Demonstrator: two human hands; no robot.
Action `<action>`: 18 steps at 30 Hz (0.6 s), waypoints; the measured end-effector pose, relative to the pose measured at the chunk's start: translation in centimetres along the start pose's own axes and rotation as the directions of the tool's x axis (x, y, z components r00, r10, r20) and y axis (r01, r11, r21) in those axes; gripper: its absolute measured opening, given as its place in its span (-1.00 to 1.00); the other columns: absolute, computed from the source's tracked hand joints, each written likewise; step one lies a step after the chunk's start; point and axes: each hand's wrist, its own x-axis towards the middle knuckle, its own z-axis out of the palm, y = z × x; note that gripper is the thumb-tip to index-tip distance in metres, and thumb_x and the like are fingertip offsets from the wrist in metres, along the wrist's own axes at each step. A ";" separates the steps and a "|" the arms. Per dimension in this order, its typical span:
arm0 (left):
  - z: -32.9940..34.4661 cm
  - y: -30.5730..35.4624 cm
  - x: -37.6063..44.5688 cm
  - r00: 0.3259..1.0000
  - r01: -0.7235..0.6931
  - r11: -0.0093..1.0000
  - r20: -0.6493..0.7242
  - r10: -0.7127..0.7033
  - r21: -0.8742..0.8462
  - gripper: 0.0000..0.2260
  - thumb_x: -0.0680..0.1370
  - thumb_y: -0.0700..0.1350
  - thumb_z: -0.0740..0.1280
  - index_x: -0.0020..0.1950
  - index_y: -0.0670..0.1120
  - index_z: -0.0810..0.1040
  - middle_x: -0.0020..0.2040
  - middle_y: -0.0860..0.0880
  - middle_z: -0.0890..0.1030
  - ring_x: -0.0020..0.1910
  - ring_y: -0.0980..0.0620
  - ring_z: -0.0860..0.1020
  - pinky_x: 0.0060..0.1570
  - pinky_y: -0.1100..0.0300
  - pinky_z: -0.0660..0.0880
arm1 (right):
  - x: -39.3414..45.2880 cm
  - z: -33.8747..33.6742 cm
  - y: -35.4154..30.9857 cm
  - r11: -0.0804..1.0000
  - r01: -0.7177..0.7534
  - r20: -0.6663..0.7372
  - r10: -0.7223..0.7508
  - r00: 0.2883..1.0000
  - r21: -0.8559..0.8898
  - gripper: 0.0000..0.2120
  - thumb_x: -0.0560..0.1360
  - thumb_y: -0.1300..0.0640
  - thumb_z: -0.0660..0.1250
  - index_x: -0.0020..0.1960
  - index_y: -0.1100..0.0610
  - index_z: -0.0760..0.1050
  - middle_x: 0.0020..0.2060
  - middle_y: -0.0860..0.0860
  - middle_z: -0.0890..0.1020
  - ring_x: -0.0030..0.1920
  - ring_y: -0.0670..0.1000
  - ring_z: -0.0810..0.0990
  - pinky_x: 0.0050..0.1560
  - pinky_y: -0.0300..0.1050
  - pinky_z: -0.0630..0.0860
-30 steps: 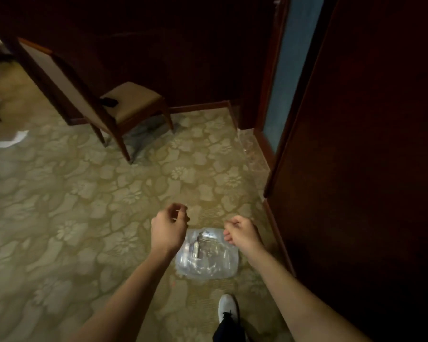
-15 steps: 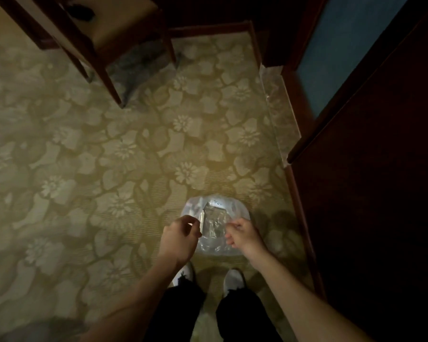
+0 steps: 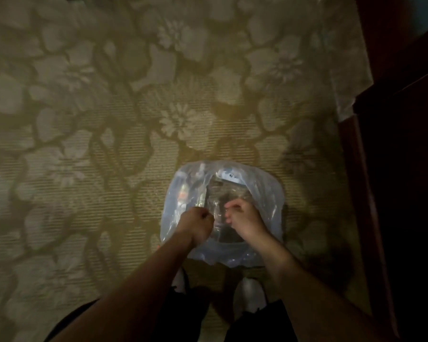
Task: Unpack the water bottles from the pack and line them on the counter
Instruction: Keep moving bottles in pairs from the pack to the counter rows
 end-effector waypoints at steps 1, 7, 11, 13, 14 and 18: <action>0.2 -0.2 1.7 1.000 0.026 1.000 0.005 -0.026 -0.004 -0.77 0.62 -0.14 0.20 -0.19 -0.16 0.55 -0.04 -0.20 0.64 0.01 -0.16 0.59 -0.15 0.20 0.33 | 1.8 0.6 0.4 0.998 -0.010 0.033 0.012 0.999 -0.061 -0.83 0.58 0.18 0.20 -0.07 -0.03 0.51 -0.02 0.05 0.62 0.08 0.15 0.61 0.16 0.10 0.54; 2.0 -0.7 8.4 0.996 0.071 0.997 -0.047 -0.070 0.019 -0.67 0.63 -0.09 0.27 0.35 -0.19 0.50 0.32 -0.17 0.56 0.26 -0.14 0.54 0.14 0.13 0.46 | 9.0 3.0 0.4 0.945 0.065 0.077 -0.042 0.996 -0.319 -0.72 0.59 0.21 0.21 0.26 0.19 0.53 0.21 0.14 0.60 0.25 0.16 0.54 0.22 -0.06 0.43; 2.5 -1.7 9.8 0.985 0.108 0.993 -0.136 -0.102 0.037 -0.67 0.61 -0.12 0.28 0.37 -0.17 0.47 0.36 -0.18 0.51 0.37 -0.19 0.45 0.33 0.01 0.41 | 11.6 4.4 2.6 0.909 -0.021 0.060 0.050 0.997 -0.417 -0.75 0.56 0.09 0.24 0.20 0.13 0.52 0.16 0.15 0.61 0.16 0.19 0.57 0.24 0.06 0.50; 2.7 -2.2 10.3 0.985 0.095 0.994 -0.152 -0.087 0.049 -0.68 0.61 -0.10 0.28 0.34 -0.15 0.51 0.35 -0.19 0.53 0.37 -0.20 0.45 0.38 -0.06 0.39 | 11.9 4.7 2.7 0.901 -0.017 0.003 0.020 1.000 -0.433 -0.71 0.57 0.06 0.28 0.26 0.13 0.48 0.24 0.14 0.57 0.22 0.20 0.55 0.28 0.08 0.48; 2.9 -2.4 10.6 0.985 0.094 0.994 -0.148 -0.086 0.048 -0.67 0.61 -0.08 0.28 0.35 -0.14 0.50 0.35 -0.19 0.54 0.35 -0.20 0.47 0.36 -0.06 0.41 | 12.0 4.7 2.6 0.896 -0.002 -0.037 -0.016 0.999 -0.445 -0.66 0.58 0.08 0.29 0.33 0.14 0.43 0.32 0.15 0.50 0.30 0.21 0.50 0.30 0.05 0.45; 3.6 -2.9 11.5 0.988 0.113 0.992 -0.107 -0.107 0.048 -0.63 0.65 0.01 0.25 0.39 -0.15 0.47 0.34 -0.18 0.54 0.32 -0.16 0.50 0.30 0.01 0.42 | 12.4 3.9 1.4 0.758 0.063 -0.221 -0.267 0.938 -0.649 -0.50 0.58 0.03 0.29 0.45 0.14 0.26 0.42 0.16 0.36 0.44 0.19 0.33 0.37 0.07 0.33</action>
